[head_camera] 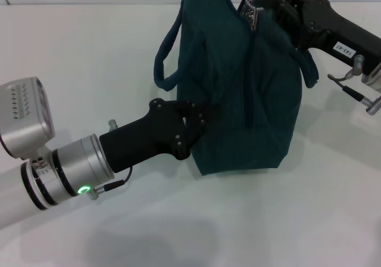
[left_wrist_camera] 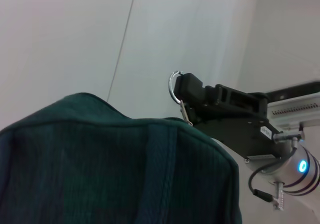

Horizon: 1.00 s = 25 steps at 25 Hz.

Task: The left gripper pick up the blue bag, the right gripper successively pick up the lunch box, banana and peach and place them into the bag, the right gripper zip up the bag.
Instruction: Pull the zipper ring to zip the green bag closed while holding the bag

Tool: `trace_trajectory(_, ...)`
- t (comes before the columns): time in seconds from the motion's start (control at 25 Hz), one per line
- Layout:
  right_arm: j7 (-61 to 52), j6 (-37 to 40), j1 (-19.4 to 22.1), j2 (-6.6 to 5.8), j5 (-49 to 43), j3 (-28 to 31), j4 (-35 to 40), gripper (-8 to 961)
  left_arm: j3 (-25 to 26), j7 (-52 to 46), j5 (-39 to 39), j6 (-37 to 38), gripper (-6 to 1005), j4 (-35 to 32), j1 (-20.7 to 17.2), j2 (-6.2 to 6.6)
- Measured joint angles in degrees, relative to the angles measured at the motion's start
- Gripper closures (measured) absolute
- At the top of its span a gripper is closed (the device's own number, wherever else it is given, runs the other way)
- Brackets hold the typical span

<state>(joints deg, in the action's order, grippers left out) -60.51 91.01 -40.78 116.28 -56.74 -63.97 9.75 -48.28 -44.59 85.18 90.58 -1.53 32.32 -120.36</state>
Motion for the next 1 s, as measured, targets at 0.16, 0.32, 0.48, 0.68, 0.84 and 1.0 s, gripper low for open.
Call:
trace_trajectory(0.16,-1.28,0.61,0.25,0.00,0.00,-0.02,0.46,946,-0.31,0.03,-0.03,0.04,929,0.03,-0.03,0.02)
trace_trajectory(0.32,-1.69,3.04,0.32,0.00,0.00,0.25,0.50,946,-0.82,0.04,-0.04,-0.01,929,0.12,-0.05,0.06)
trace_trajectory(0.48,-1.79,2.56,0.34,0.00,-0.02,0.52,0.53,946,-2.73,0.04,-0.04,0.34,929,-0.16,-0.06,0.15)
trace_trajectory(0.68,-1.98,0.57,0.34,0.00,-0.01,0.47,0.63,947,-5.66,0.02,0.03,1.85,929,-0.30,-0.07,0.23)
trace_trajectory(0.84,-1.98,-0.28,0.20,0.00,-0.02,0.19,0.63,947,-7.45,0.02,0.14,2.76,930,-0.35,-0.07,0.31)
trace_trajectory(1.0,-1.99,-1.03,0.05,-0.01,-0.10,0.15,0.64,946,-8.66,0.02,0.75,3.59,930,-0.39,-0.06,0.32)
